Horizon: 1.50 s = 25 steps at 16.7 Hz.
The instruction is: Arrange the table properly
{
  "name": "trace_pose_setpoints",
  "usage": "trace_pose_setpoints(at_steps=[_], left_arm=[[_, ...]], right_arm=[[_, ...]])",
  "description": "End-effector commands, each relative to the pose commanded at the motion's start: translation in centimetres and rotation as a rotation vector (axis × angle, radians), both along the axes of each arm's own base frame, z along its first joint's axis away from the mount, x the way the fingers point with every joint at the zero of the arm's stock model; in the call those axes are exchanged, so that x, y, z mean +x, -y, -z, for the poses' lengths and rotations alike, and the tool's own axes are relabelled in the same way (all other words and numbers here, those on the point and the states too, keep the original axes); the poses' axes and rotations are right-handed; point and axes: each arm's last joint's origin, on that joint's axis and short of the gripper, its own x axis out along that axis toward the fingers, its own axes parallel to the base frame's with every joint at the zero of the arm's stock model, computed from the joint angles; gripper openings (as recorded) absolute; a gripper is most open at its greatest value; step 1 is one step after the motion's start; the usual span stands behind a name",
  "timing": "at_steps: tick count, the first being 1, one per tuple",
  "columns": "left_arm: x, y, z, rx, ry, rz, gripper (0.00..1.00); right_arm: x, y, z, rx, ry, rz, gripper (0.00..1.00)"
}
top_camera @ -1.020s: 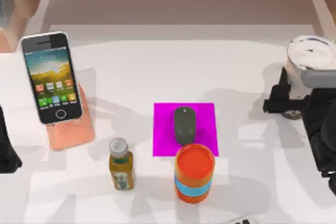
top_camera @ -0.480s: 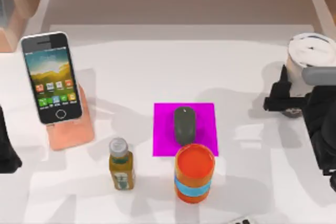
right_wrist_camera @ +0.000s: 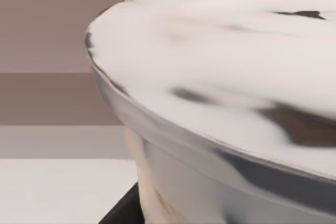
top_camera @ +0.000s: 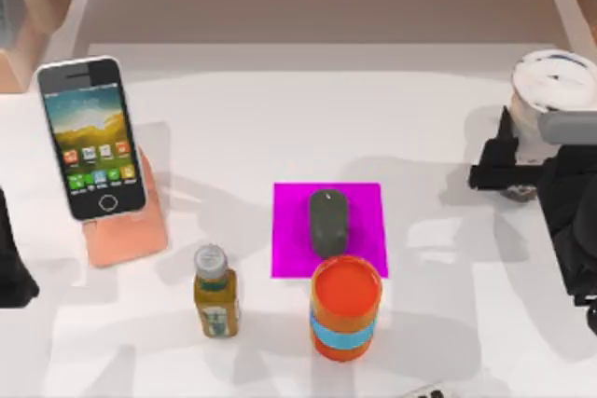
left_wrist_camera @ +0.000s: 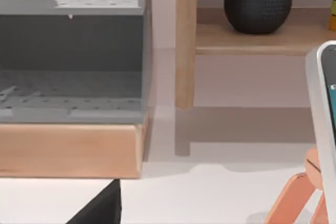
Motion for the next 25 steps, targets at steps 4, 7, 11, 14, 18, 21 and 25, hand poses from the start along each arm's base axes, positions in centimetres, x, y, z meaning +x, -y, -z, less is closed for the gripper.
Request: trace_pose_setpoints(at_steps=[4,7,11,14,18,21,25], left_arm=[[0.0,0.0,0.0,0.000,0.000,0.000,1.00],[0.0,0.0,0.0,0.000,0.000,0.000,1.00],[0.0,0.0,0.0,0.000,0.000,0.000,1.00],[0.0,0.0,0.0,0.000,0.000,0.000,1.00],[0.0,0.0,0.0,0.000,0.000,0.000,1.00],[0.0,0.0,0.0,0.000,0.000,0.000,1.00],[0.0,0.0,0.0,0.000,0.000,0.000,1.00]], right_arm=[[2.3,-1.3,-3.0,0.048,0.125,-0.021,0.00],[4.7,-2.6,-5.9,0.077,0.202,-0.037,0.00],[8.2,-4.2,-10.0,0.097,0.257,-0.045,0.00],[10.8,-5.1,-12.6,0.093,0.251,-0.042,0.00],[14.1,-5.8,-14.7,0.067,0.187,-0.028,0.00],[16.2,-6.0,-15.7,0.043,0.122,-0.015,0.00],[18.2,-6.2,-16.5,0.013,0.044,-0.002,0.00]])
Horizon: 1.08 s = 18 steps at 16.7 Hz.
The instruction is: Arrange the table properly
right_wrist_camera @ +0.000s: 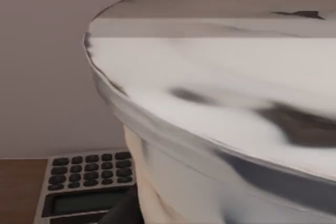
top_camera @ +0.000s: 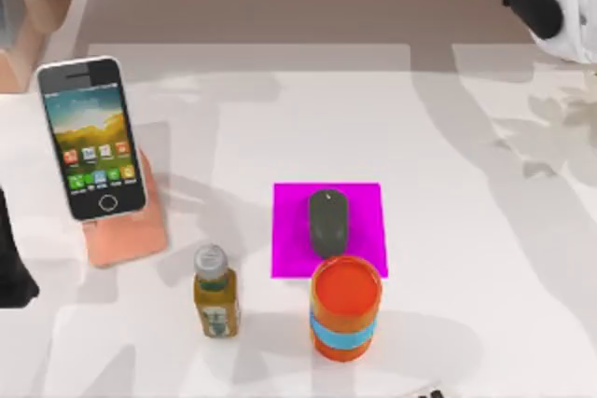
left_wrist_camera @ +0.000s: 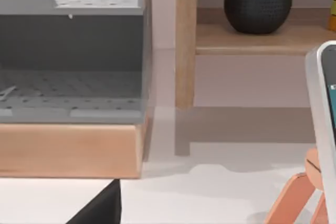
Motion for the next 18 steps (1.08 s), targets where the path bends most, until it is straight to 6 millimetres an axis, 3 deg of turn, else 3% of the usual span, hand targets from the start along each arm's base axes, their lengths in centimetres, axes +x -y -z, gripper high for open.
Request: trace_pose_setpoints(at_steps=[5,17,18], left_arm=[[0.00,0.00,0.00,0.000,0.000,0.000,1.00],[0.00,0.00,0.00,0.000,0.000,0.000,1.00],[0.00,0.00,0.00,0.000,0.000,0.000,1.00]], right_arm=[[1.08,-0.17,0.06,-0.022,-0.061,0.003,0.00],[1.09,-0.17,0.07,-0.022,-0.062,0.003,0.00],[1.09,-0.17,0.07,-0.022,-0.062,0.003,0.08]])
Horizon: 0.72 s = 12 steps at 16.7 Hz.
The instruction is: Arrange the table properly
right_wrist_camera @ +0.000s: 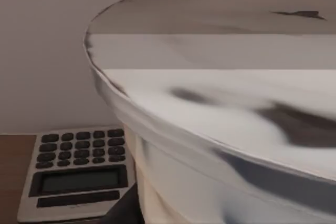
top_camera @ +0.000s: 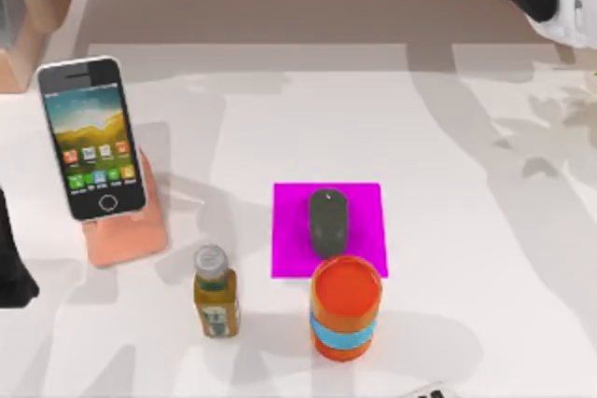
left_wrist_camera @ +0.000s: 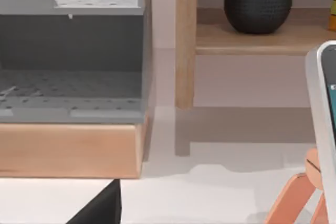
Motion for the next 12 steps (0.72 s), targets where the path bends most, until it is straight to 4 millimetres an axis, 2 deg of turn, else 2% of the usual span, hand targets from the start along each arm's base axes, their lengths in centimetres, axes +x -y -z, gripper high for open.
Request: trace_pose_setpoints(at_steps=[12], left_arm=[[0.00,0.00,0.00,0.000,0.000,0.000,1.00]], right_arm=[[0.00,0.00,0.00,0.000,0.000,0.000,0.98]])
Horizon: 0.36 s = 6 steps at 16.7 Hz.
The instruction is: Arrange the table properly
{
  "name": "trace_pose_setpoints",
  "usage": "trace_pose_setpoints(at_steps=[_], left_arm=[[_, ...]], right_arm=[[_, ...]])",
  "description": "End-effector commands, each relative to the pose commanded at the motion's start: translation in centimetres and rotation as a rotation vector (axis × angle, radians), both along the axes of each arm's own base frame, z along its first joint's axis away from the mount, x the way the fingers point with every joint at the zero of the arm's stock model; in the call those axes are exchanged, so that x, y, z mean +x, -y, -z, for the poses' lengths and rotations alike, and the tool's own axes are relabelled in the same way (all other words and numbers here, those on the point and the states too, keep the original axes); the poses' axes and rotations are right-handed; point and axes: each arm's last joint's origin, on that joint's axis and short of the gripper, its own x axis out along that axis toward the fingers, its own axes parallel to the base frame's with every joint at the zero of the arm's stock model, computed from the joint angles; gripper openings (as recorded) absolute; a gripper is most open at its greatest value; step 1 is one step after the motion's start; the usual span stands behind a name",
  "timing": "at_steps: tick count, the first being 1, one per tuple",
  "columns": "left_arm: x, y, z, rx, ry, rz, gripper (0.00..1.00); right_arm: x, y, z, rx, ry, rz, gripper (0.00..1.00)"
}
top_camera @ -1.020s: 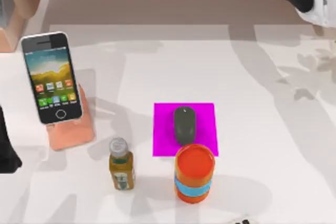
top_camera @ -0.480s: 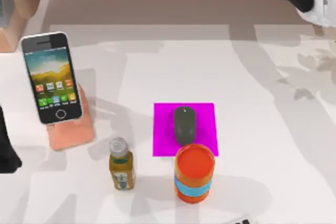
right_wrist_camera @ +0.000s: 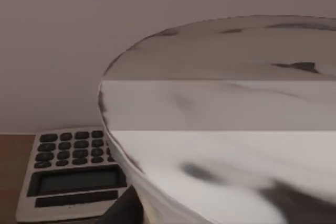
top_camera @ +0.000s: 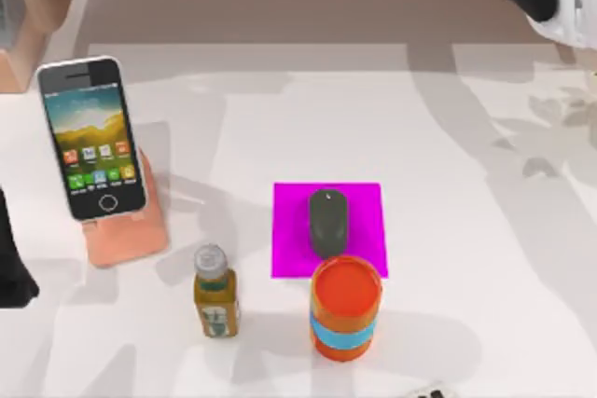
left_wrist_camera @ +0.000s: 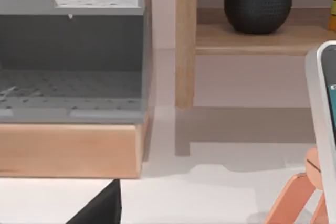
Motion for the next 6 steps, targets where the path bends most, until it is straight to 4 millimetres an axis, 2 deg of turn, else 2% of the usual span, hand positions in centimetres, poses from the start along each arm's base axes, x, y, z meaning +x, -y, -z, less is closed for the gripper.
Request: trace_pose_setpoints(at_steps=[6], left_arm=[[0.00,0.00,0.00,0.000,0.000,0.000,1.00]], right_arm=[[0.00,0.00,0.00,0.000,0.000,0.000,1.00]])
